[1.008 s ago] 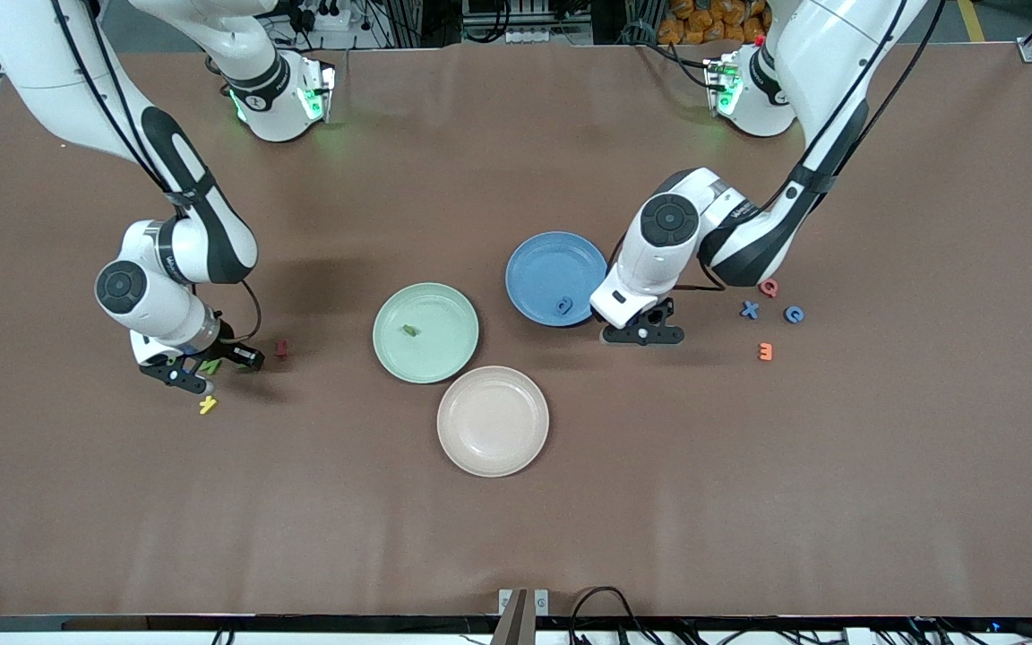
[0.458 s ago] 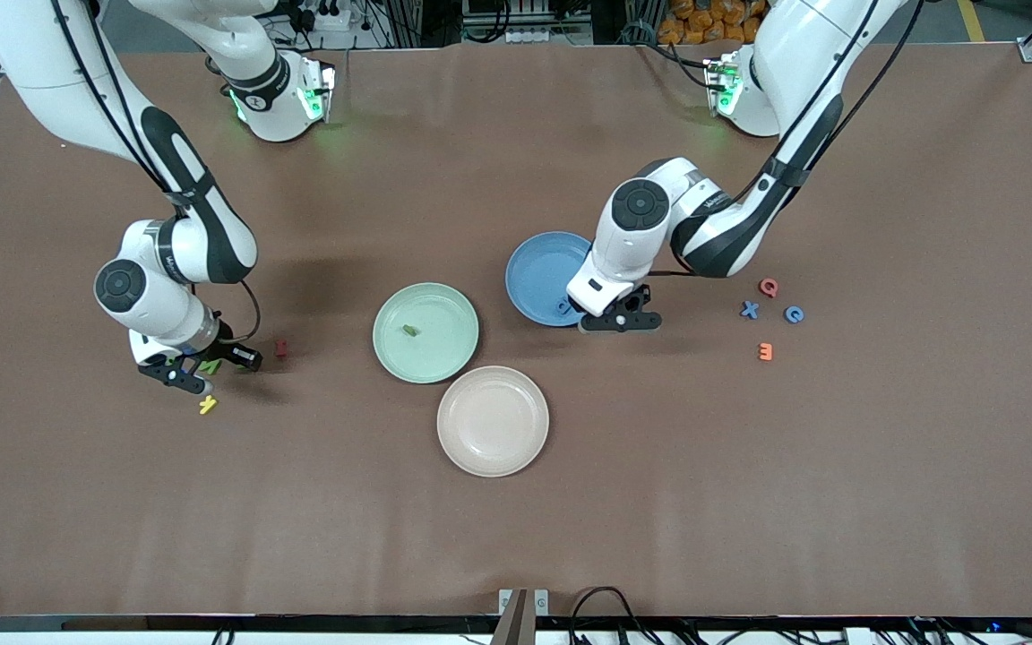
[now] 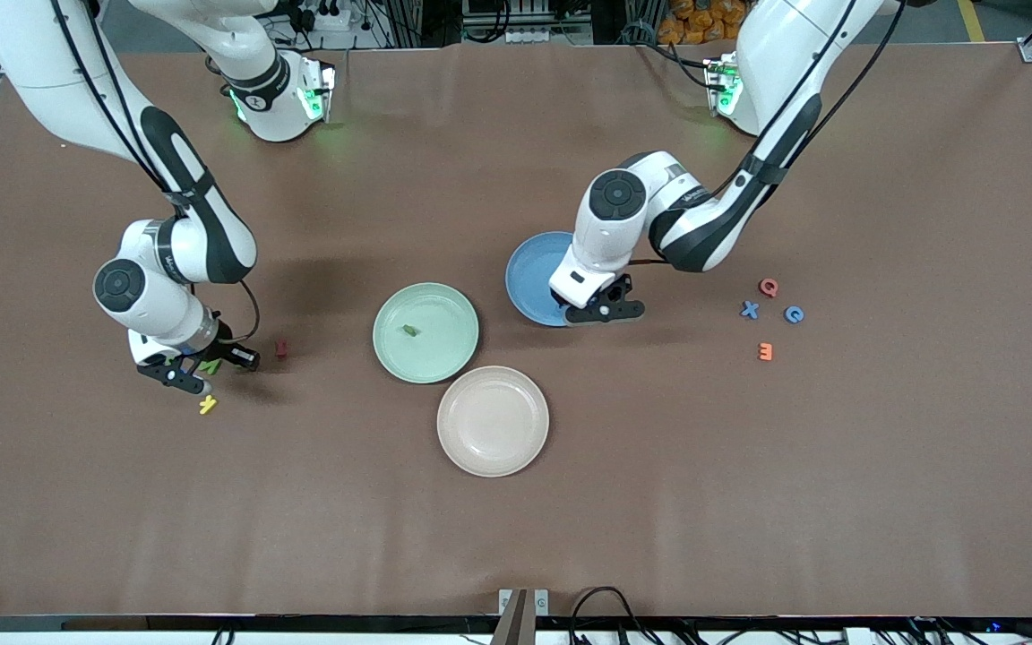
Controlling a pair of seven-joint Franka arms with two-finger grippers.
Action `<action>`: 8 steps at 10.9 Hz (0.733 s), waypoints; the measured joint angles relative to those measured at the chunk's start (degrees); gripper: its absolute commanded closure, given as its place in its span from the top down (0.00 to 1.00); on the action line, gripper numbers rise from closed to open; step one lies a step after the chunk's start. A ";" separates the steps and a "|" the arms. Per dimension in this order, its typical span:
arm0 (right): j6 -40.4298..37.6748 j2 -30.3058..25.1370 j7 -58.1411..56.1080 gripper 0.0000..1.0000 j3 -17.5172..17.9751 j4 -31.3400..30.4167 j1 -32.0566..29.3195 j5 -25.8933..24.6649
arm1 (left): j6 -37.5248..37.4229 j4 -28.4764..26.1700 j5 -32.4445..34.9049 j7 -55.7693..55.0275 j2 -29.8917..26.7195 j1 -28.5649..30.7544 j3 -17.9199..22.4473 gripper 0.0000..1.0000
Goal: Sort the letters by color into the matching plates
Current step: 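Place the blue 'E' on the blue plate while the right gripper grasps green 'b'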
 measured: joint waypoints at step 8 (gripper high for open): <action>0.04 -0.06 -0.02 0.28 -0.04 -0.02 0.00 -0.01 | 0.00 3.27 -0.04 -10.35 3.78 -4.58 0.02 0.31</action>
